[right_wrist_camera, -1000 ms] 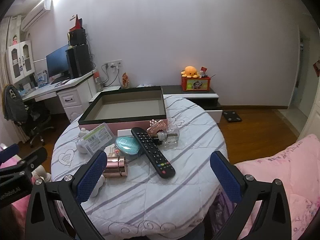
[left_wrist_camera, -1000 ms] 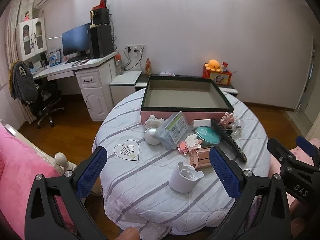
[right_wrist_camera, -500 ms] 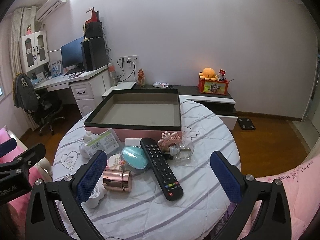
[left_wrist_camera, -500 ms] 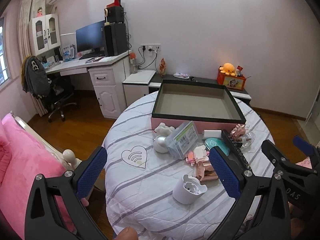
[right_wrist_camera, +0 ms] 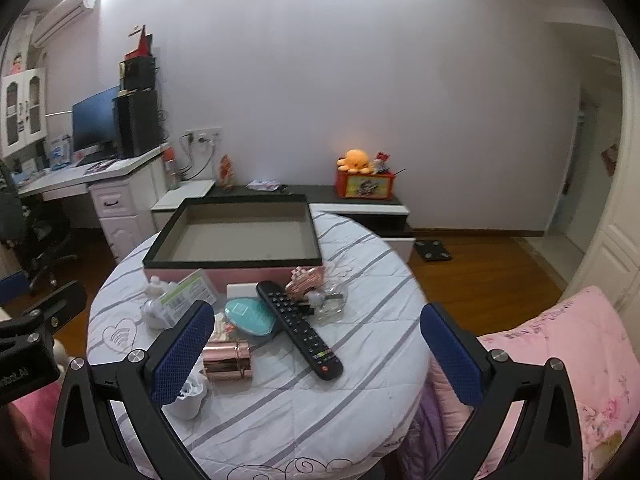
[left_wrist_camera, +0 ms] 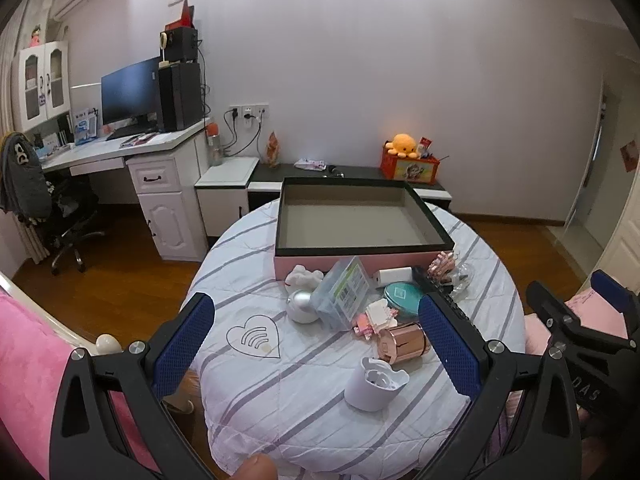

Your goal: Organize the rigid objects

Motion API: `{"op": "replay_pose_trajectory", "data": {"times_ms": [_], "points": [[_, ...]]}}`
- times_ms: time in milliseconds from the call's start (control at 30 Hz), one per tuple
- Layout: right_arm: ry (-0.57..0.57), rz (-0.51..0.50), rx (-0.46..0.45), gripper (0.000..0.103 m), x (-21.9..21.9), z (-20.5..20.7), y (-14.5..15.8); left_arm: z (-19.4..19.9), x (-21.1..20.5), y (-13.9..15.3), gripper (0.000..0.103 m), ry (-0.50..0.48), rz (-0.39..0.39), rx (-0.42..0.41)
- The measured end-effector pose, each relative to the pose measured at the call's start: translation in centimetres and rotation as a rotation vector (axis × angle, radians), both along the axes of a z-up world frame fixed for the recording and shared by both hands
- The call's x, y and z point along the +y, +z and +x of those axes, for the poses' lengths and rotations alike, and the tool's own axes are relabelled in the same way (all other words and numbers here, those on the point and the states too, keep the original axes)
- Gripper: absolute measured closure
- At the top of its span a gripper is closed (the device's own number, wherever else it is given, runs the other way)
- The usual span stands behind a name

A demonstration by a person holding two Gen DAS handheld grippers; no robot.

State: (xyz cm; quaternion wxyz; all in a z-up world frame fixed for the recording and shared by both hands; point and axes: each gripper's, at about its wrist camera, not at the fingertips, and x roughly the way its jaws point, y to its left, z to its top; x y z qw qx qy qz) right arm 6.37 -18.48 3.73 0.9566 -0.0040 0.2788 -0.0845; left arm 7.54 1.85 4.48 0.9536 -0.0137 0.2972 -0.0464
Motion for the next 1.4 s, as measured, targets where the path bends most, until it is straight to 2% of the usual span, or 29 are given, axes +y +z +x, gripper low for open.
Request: {"op": "replay_pose_trajectory", "data": {"times_ms": [133, 400, 500, 567, 667, 900, 1133, 1400], "points": [[-0.004, -0.011, 0.000, 0.000, 0.3, -0.3, 0.2, -0.3, 0.6, -0.4, 0.000, 0.007, -0.016, 0.007], [0.068, -0.014, 0.024, 0.000, -0.2, 1.2, -0.9, 0.0, 0.2, -2.0, 0.000, 0.072, -0.033, 0.039], [0.087, -0.015, 0.036, 0.000, -1.5, 1.8, -1.8, 0.3, -0.2, -3.0, 0.000, 0.094, -0.041, 0.064], [0.089, 0.024, 0.065, 0.000, -3.1, 2.5, -2.8, 0.5, -0.2, -4.1, 0.000, 0.096, -0.039, 0.085], [0.092, 0.067, 0.095, 0.000, -4.5, 3.1, -4.2, 0.9, -1.0, -5.2, 0.000, 0.078, -0.016, 0.110], [0.104, 0.086, 0.168, 0.000, -5.2, 4.5, -7.3, 0.7, -2.8, -8.5, 0.000, 0.010, 0.005, 0.165], [0.126, 0.057, 0.214, 0.000, -4.8, 6.3, -8.8, 1.7, -3.5, -11.7, 0.000, -0.010, 0.013, 0.230], [0.140, 0.013, 0.294, 0.000, -4.3, 8.9, -11.4, 3.1, -3.4, -13.0, 0.000, -0.085, -0.058, 0.241]]}}
